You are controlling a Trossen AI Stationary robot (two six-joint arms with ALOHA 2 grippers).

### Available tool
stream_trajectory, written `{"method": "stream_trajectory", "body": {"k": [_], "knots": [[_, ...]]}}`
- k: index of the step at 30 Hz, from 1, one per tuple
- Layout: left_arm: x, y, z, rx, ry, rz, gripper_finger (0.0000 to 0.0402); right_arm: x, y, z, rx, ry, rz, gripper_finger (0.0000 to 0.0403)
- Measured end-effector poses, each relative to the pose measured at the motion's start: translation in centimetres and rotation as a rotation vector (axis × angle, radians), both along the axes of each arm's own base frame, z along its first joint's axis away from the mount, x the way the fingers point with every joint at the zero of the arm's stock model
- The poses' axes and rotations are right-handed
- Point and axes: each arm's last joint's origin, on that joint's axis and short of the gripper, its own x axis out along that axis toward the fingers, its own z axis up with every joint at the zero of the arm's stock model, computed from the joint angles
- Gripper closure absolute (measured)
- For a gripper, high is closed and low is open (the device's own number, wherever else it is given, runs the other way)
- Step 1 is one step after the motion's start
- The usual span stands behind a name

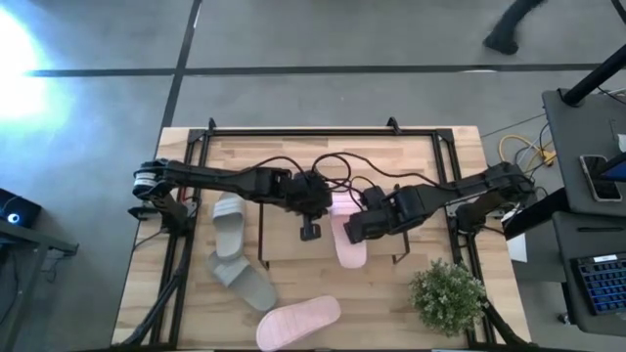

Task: Pick and place slides into the shelf
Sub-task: Put the right pink slide on the shelf

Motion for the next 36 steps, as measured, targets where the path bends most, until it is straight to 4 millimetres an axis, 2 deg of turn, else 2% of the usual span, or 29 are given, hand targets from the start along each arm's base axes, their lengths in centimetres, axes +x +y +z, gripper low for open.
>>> {"method": "stream_trajectory", "body": {"k": [11, 18, 21, 28, 36], "knots": [[0.7, 1.7, -0.3, 0.030, -0.029, 0.010, 0.0402, -1.0, -0.3, 0.5, -0.027, 0.023, -0.027, 0.0392], [0.8, 1.9, -0.3, 0.031, -0.034, 0.007, 0.0402, -1.7, -0.5, 0.9, -0.028, 0.043, -0.048, 0.0392], [0.7, 1.9, -0.4, 0.031, -0.023, 0.007, 0.0402, -1.5, -0.3, 1.1, 0.033, 0.020, -0.037, 0.0392], [0.5, 1.9, -0.6, 0.044, 0.013, -0.010, 0.0402, 0.3, 0.5, 1.9, 0.099, -0.170, 0.034, 0.0392], [0.6, 1.9, -0.5, 0.045, -0.004, -0.011, 0.0402, -0.3, -0.1, 1.3, 0.045, -0.098, 0.002, 0.0392]]}}
